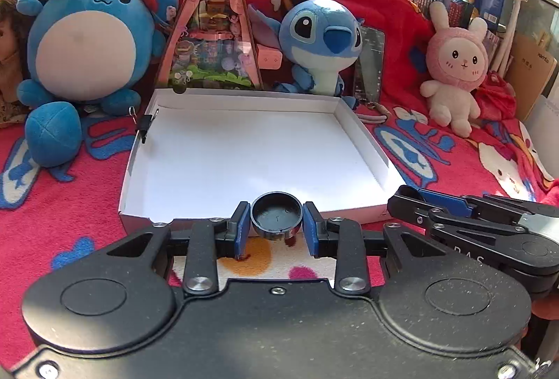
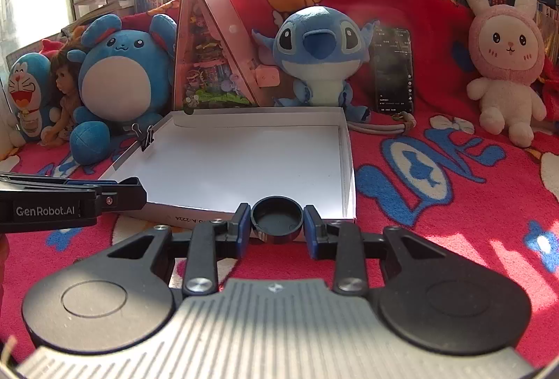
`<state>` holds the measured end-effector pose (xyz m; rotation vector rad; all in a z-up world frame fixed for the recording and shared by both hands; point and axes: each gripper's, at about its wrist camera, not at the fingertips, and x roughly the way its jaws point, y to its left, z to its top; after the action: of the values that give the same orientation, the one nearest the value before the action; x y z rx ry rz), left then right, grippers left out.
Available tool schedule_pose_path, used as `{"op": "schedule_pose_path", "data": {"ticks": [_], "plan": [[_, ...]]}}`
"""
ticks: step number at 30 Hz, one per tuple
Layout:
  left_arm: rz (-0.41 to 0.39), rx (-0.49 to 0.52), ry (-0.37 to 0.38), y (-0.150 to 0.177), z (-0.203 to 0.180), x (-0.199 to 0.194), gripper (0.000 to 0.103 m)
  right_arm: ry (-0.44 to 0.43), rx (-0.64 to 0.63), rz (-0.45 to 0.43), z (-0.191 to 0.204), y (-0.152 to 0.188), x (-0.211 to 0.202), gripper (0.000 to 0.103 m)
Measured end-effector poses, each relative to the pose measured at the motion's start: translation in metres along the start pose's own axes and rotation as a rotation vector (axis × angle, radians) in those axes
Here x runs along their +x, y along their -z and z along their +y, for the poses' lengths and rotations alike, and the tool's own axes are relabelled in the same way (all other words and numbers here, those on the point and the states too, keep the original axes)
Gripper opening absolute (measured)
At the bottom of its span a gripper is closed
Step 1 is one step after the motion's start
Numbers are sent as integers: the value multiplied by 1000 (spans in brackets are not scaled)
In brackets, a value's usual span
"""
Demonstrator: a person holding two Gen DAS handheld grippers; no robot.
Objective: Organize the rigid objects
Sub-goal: 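Carry the black lid with the left tool into the white tray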
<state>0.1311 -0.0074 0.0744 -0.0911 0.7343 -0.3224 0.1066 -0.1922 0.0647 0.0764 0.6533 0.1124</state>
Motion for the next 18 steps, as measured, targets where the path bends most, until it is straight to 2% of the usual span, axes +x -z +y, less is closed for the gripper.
{"op": "schedule_pose_path", "data": {"ticks": [3, 7, 11, 18], "plan": [[41, -31, 26, -16, 2, 19, 30, -14, 28, 42, -5, -16, 14, 37], [50, -28, -13, -35, 0, 43, 30, -25, 46, 109, -9, -35, 38, 37], [117, -44, -5, -51, 3, 74, 30, -16, 82, 194, -16, -50, 68, 37], [165, -43, -78, -60, 4, 112, 31, 36, 98, 247, -23, -58, 104, 37]]}}
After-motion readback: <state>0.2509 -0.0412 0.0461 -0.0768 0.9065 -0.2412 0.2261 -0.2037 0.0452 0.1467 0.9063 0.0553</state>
